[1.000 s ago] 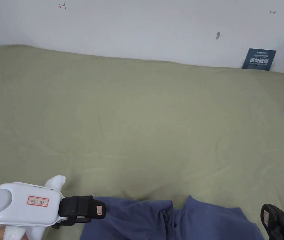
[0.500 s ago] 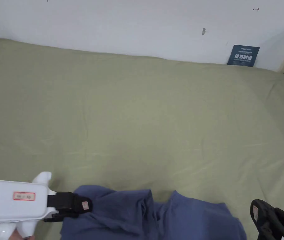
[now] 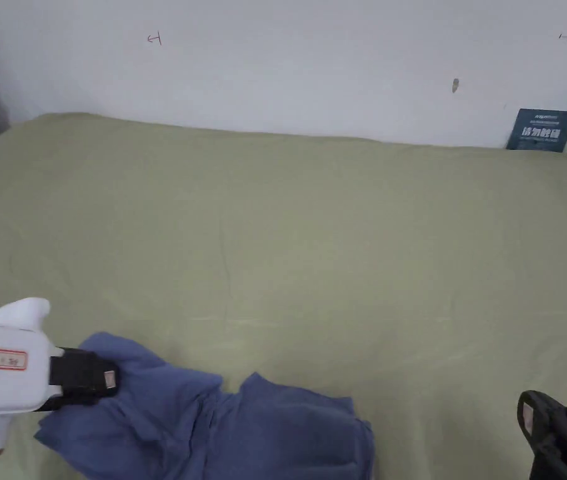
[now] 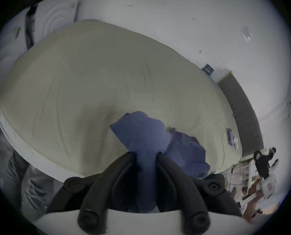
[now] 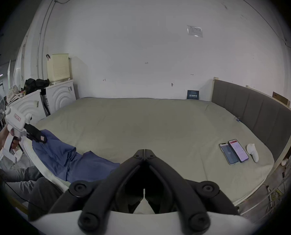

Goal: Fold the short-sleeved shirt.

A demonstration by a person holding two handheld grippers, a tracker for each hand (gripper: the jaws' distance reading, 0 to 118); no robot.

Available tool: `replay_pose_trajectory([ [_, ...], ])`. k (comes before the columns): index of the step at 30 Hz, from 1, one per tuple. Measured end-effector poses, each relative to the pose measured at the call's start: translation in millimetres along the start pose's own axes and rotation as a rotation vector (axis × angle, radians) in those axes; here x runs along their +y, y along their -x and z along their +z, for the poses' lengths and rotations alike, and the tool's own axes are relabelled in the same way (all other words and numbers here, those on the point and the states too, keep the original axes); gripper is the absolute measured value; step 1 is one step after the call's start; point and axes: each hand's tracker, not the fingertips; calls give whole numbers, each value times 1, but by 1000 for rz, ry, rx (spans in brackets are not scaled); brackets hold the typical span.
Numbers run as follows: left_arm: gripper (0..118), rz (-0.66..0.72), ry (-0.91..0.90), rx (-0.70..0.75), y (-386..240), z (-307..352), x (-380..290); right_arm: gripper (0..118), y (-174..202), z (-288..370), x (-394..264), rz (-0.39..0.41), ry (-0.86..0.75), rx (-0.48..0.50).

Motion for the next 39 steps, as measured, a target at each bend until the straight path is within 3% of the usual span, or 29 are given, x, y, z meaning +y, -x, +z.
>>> replay_pose_trajectory([
  [8, 14, -250, 123, -41, -136, -61, -22, 0, -16, 14, -5, -24, 2, -27],
  [17, 17, -249, 244, -85, -190, -171, -63, 0, -42, 24, -11, -61, 17, -92],
  [18, 36, -244, 242, -87, -186, -173, -65, 0, -44, 25, -11, -64, 18, -95],
  [20, 92, -172, 215, -201, -182, -167, -63, 0, -46, 26, -13, -66, 23, -104],
  [21, 108, -159, 212, -213, -179, -160, -62, 0, -47, 26, -14, -66, 28, -108],
  [22, 108, -157, 180, -234, -176, -151, -60, 0, -48, 25, -15, -68, 32, -111],
  [25, 103, -151, 87, -273, -159, -115, -49, 0, -47, 20, -16, -83, 45, -107],
  [26, 94, -124, 58, -293, -149, -106, -46, 0, -46, 20, -16, -88, 47, -102],
  [27, 60, -104, 39, -310, -139, -99, -42, 0, -45, 18, -17, -91, 46, -98],
  [28, 15, -91, 23, -309, -130, -95, -40, 0, -43, 17, -17, -91, 49, -94],
  [29, 0, -87, 17, -307, -122, -95, -39, 0, -41, 15, -17, -89, 52, -87],
  [34, 0, 9, 121, -406, -93, -128, -48, 0, -33, 10, -17, -73, 63, -68],
  [39, 0, 24, 275, -501, -109, -179, -79, 0, -30, 8, -17, -66, 79, -66],
])
